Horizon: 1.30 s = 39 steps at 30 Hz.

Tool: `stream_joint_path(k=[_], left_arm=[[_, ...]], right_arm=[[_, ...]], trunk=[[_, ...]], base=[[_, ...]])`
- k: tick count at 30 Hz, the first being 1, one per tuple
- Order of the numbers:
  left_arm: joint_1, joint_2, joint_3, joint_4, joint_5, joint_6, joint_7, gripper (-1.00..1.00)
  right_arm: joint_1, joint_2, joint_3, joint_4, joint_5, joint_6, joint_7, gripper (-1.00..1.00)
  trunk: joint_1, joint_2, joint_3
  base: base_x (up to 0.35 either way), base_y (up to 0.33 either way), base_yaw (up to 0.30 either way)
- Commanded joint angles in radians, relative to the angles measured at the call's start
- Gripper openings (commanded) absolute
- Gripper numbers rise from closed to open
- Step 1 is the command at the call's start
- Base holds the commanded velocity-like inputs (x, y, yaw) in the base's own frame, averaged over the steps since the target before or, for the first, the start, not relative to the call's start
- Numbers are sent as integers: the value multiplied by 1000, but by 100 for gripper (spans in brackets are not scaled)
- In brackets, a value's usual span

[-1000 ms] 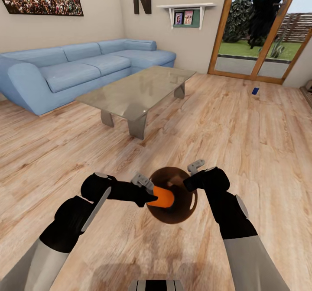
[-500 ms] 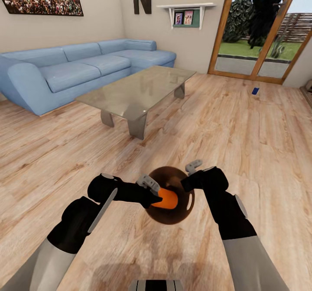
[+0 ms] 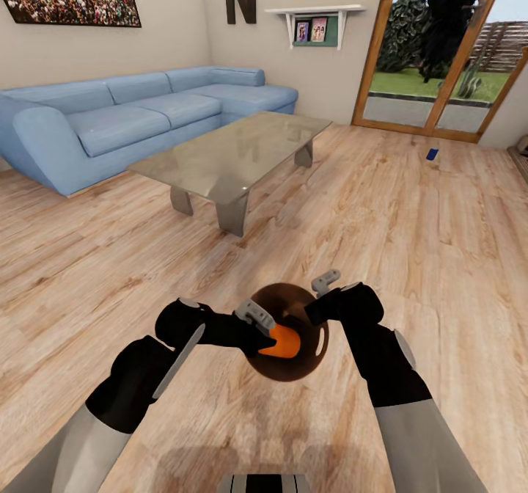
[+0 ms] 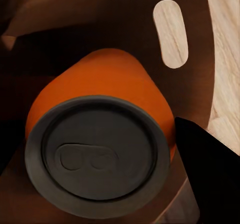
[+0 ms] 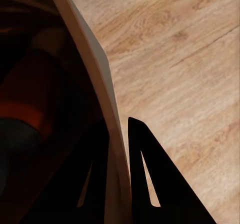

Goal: Put the three can of soda from the living room inside the tash can in the kitchen.

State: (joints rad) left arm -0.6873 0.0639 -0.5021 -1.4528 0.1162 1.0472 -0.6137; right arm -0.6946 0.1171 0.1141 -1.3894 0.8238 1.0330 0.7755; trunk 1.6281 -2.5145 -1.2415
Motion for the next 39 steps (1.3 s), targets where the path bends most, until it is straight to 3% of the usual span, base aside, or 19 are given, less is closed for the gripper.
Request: stream_joint_path(k=[1,10,11,17,31,35,39], left_arm=[[0,0,-2,2,-35,0,15,-100],[0,-1,-6,5,-35,0,54,-100],[0,-1,-6,5,-35,0,55,100],[0,-1,-35,5,-35,0,65,100],[0,1,-37,0,-32,0,67,100],[1,9,-34,-18,-22,0,54,100],[2,12,-30,-67,-18,0,-13,100]], right_arm=[[0,0,1,-23,-42,14,7,-100],[0,1,1,-23,-38,14,7,-100],[0,2,1,-23,-37,14,7,-100],[0,4,1,-23,-37,14,7,-100],[0,4,1,-23,-37,14,7,-100],[0,3,1,-23,-37,14,7,-100],[0,2,1,-23,-37,14,7,-100]], trunk=[[0,0,0],[0,0,0],[0,0,0],[0,0,0],[0,0,0],[0,0,0],[0,0,0]], base=[[0,0,0],[0,0,0],[0,0,0],[0,0,0],[0,0,0],[0,0,0],[0,0,0]])
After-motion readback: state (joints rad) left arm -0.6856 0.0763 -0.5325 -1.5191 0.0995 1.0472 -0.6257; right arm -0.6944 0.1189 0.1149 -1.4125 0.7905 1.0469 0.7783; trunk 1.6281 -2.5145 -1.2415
